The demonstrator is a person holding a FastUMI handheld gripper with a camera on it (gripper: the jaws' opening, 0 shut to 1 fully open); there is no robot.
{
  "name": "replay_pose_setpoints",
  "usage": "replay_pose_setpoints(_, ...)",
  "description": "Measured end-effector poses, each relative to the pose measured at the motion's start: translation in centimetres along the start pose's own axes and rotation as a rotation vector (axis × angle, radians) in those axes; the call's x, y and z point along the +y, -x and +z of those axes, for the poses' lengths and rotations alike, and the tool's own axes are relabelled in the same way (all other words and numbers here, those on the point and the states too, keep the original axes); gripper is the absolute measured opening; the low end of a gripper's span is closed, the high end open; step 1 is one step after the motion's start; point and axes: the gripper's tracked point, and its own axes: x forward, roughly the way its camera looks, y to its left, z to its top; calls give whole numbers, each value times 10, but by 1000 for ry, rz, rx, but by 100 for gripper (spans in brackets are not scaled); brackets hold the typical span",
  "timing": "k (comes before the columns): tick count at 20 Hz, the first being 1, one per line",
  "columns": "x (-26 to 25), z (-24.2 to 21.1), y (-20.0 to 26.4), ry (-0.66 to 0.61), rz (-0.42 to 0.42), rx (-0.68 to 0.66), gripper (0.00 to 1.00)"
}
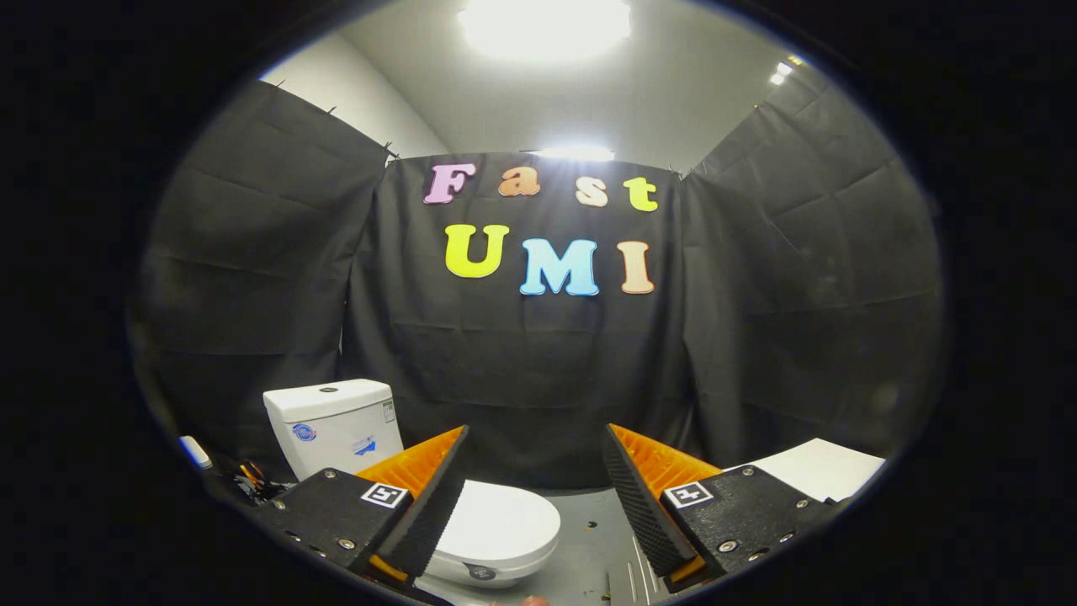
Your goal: Open the toilet lid.
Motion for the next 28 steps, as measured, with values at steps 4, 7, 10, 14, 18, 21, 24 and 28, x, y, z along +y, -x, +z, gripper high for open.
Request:
replay_pose_setpoints(4, -4, -4, -2, -2, -2, -4, 95)
replay_pose_setpoints(7, -9, -7, -1, 9, -17, 10, 95)
replay_pose_setpoints(10, -12, -8, -1, -2, -24, 11, 95)
replay_pose_setpoints(14, -18, -6, -1, -1, -35, 5, 95)
replay_pose_setpoints(18, -13, -7, -10, -4, -54, -10, 95)
replay_pose_setpoints(21, 16, -35, -27, -142, -17, 16, 95)
replay_pose_setpoints(24, 53, -86, -41, -306, 29, 89, 95)
replay_pose_setpoints(28, 67, -155, -52, -425, -29, 221, 96)
